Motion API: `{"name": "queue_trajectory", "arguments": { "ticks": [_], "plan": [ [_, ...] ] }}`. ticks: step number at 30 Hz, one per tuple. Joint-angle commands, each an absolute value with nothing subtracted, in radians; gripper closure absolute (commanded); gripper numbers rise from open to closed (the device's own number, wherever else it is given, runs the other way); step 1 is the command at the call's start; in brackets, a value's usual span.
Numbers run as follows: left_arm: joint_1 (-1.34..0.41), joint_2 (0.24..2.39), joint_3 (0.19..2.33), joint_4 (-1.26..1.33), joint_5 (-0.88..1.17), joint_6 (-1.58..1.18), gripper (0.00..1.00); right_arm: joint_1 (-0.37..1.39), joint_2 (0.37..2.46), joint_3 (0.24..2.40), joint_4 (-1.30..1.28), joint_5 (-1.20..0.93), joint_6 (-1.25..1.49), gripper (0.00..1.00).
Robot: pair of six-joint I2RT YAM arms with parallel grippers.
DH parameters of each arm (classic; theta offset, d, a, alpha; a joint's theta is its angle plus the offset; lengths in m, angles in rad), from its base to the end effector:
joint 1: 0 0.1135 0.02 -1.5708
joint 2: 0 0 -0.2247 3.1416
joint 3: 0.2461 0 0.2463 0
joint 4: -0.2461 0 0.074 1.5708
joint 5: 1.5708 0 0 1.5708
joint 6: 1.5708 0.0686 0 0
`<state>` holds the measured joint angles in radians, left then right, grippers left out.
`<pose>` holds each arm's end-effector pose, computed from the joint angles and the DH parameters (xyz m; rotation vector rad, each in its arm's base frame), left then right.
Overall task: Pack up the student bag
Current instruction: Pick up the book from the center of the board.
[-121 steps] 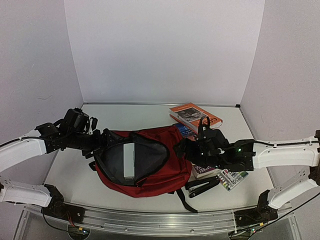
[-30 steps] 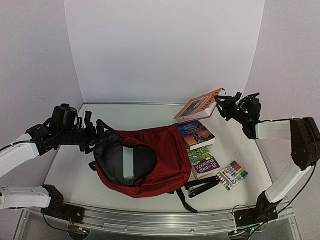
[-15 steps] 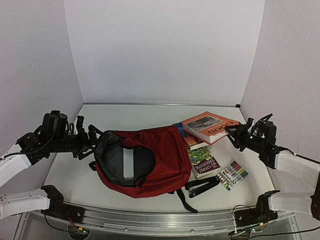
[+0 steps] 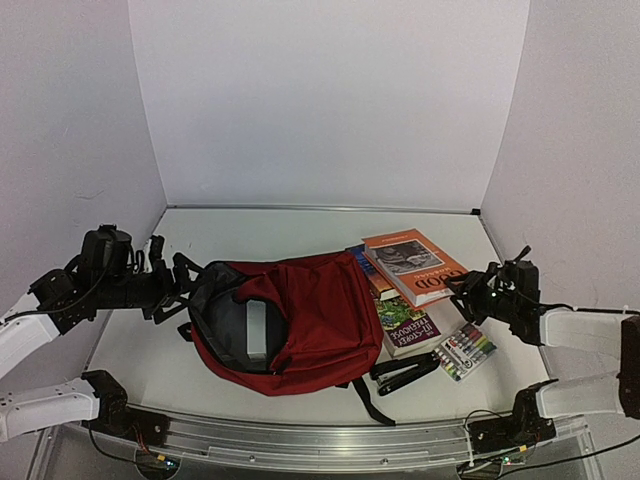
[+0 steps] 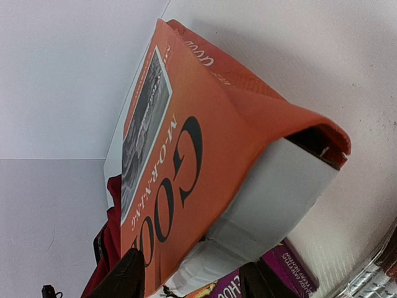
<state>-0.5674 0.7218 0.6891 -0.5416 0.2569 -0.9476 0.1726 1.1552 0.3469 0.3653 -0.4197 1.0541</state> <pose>0.1676 -0.1275 0.2379 -0.2820 2.3402 -1.0996 0.2524 0.0724 0.1292 0.6603 2.0836 1.1658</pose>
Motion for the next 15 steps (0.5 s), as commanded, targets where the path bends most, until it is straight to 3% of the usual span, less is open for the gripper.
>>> {"name": "queue_trajectory", "arguments": {
  "ticks": [1,15],
  "plan": [
    [-0.561,0.705,0.687,-0.547,0.234,-0.959,0.00,0.173,1.231,0.316,0.562,-0.393,1.085,0.47],
    [-0.562,0.703,0.697,-0.566,0.219,-0.953,0.00,0.175,1.478,0.292,0.807,-0.404,1.162,0.40]
  ]
}}
